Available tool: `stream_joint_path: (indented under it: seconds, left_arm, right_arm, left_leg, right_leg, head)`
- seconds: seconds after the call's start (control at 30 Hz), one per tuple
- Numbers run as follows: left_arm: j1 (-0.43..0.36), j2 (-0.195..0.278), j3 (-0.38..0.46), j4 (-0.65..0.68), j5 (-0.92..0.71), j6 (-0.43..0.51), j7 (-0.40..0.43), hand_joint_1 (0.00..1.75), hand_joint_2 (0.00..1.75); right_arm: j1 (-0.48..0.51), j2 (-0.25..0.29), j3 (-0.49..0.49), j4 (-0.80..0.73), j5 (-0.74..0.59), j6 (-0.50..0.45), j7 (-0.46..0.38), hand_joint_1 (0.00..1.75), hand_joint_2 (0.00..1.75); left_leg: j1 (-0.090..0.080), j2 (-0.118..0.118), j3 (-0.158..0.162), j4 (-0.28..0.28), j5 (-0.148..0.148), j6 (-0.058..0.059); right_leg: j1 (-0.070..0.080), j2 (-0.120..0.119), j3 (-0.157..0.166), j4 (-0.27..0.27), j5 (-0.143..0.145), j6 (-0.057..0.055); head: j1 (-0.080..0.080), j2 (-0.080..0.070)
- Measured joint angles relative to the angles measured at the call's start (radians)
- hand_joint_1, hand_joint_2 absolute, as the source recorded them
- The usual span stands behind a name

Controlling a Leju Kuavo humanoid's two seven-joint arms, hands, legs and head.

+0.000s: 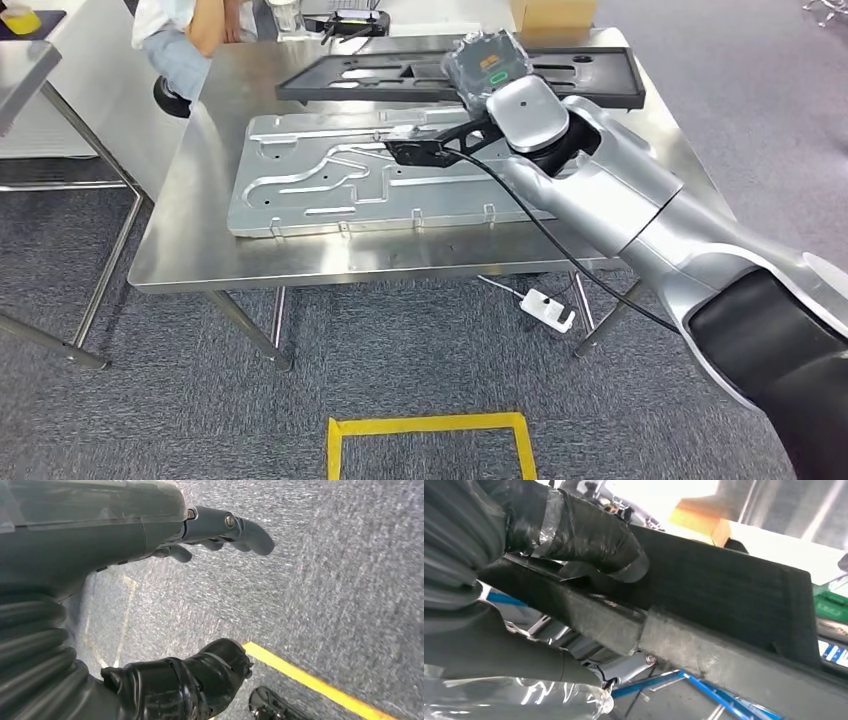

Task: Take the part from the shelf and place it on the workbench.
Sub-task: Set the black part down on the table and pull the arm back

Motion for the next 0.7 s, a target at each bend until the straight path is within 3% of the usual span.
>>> stream_joint_path:
  seconds: [0.07, 0.17, 0.2, 0.23, 0.27, 0.33, 0.37, 0.43, 0.5, 0.57, 0.6, 0.67, 0.7]
  left_arm:
    - [0.002, -0.001, 0.0, 0.0, -0.003, 0.0, -0.001, 0.0, 1.75]
    - [-0.001, -0.001, 0.0, 0.0, -0.006, -0.001, -0.005, 0.0, 1.75]
    - [-0.001, -0.001, 0.0, 0.0, -0.006, -0.002, -0.006, 0.0, 1.75]
    - [-0.001, -0.002, 0.0, 0.0, -0.006, -0.002, -0.007, 0.0, 1.75]
    - [-0.001, -0.003, 0.0, 0.0, -0.006, -0.003, -0.008, 0.0, 1.75]
    - [0.0, -0.004, 0.0, 0.0, -0.007, -0.004, -0.009, 0.0, 1.75]
    - [-0.001, -0.004, -0.001, 0.0, -0.007, -0.005, -0.01, 0.0, 1.75]
    - [-0.002, -0.003, -0.001, 0.0, -0.008, -0.007, -0.011, 0.0, 1.75]
    - [-0.003, -0.003, -0.001, 0.0, -0.009, -0.01, -0.011, 0.0, 1.75]
    - [-0.004, -0.003, -0.001, 0.0, -0.009, -0.011, -0.012, 0.0, 1.75]
    - [-0.004, -0.002, -0.001, 0.0, -0.009, -0.012, -0.012, 0.0, 1.75]
    - [-0.005, -0.002, -0.001, 0.0, -0.008, -0.015, -0.013, 0.0, 1.75]
    - [-0.004, -0.002, -0.001, 0.0, -0.007, -0.017, -0.013, 0.0, 1.75]
  right_arm:
    - [0.003, -0.015, 0.0, -0.017, -0.002, 0.005, 0.004, 1.75, 1.75]
    - [0.011, -0.032, 0.0, -0.035, -0.004, 0.007, 0.007, 1.75, 1.75]
    - [0.018, -0.036, 0.0, -0.039, -0.005, 0.007, 0.008, 1.75, 1.75]
    - [0.026, -0.04, 0.0, -0.043, -0.005, 0.007, 0.008, 1.75, 1.75]
    - [0.032, -0.044, 0.0, -0.047, -0.006, 0.007, 0.007, 1.75, 1.75]
    - [0.037, -0.05, 0.0, -0.054, -0.007, 0.006, 0.008, 1.75, 1.75]
    - [0.037, -0.053, 0.0, -0.057, -0.008, 0.003, 0.007, 1.75, 1.75]
    - [0.042, -0.055, 0.0, -0.059, -0.008, -0.007, 0.003, 1.75, 1.75]
    - [0.051, -0.056, 0.0, -0.059, -0.008, -0.02, -0.005, 1.75, 1.75]
    - [0.055, -0.056, 0.0, -0.058, -0.007, -0.032, -0.011, 1.75, 1.75]
    - [0.057, -0.056, 0.0, -0.057, -0.006, -0.038, -0.013, 1.75, 1.75]
    - [0.063, -0.056, 0.0, -0.054, -0.005, -0.049, -0.022, 1.75, 1.75]
    - [0.068, -0.056, 0.0, -0.052, -0.004, -0.053, -0.028, 1.75, 1.75]
  left_leg:
    - [0.006, 0.002, 0.014, -0.012, -0.002, 0.008]
    - [0.008, 0.004, 0.029, -0.015, -0.013, 0.019]
    - [0.009, 0.003, 0.035, -0.014, -0.018, 0.019]
    - [0.011, 0.001, 0.042, -0.012, -0.025, 0.018]
    - [0.014, -0.001, 0.049, -0.01, -0.033, 0.016]
    - [0.017, -0.004, 0.062, -0.003, -0.051, 0.006]
    - [0.016, -0.005, 0.065, 0.002, -0.06, -0.001]
    - [0.015, -0.007, 0.067, 0.004, -0.07, -0.016]
    - [0.016, -0.005, 0.072, -0.001, -0.075, -0.027]
    - [0.016, -0.003, 0.059, 0.033, -0.097, -0.035]
    - [0.017, -0.001, 0.034, 0.081, -0.118, -0.039]
    - [0.016, -0.001, -0.045, 0.216, -0.16, -0.042]
    - [0.015, -0.001, -0.082, 0.268, -0.164, -0.042]
  right_leg:
    - [0.0, -0.001, -0.02, 0.043, -0.022, 0.011]
    - [-0.009, -0.002, -0.128, 0.227, -0.081, 0.024]
    - [-0.013, -0.002, -0.162, 0.271, -0.083, 0.027]
    - [-0.017, -0.003, -0.179, 0.28, -0.064, 0.029]
    - [-0.021, -0.003, -0.177, 0.249, -0.028, 0.032]
    - [-0.026, -0.005, -0.134, 0.124, 0.055, 0.035]
    - [-0.026, -0.005, -0.11, 0.068, 0.075, 0.034]
    - [-0.022, -0.003, -0.087, 0.022, 0.074, 0.027]
    - [-0.021, 0.0, -0.081, 0.016, 0.067, 0.015]
    - [-0.025, 0.001, -0.072, 0.011, 0.062, 0.003]
    - [-0.026, 0.001, -0.067, 0.009, 0.06, -0.002]
    - [-0.023, 0.002, -0.059, 0.009, 0.052, -0.01]
    - [-0.02, 0.002, -0.053, 0.009, 0.048, -0.012]
  head:
    - [0.002, 0.0]
    - [0.005, 0.0]
    - [0.005, 0.0]
    - [0.005, 0.0]
    - [0.005, 0.0]
    - [0.005, 0.0]
    - [0.006, 0.0]
    - [0.005, 0.0]
    - [0.005, 0.0]
    - [0.003, 0.0]
    - [0.002, 0.0]
    - [0.0, 0.0]
    - [0.001, 0.0]
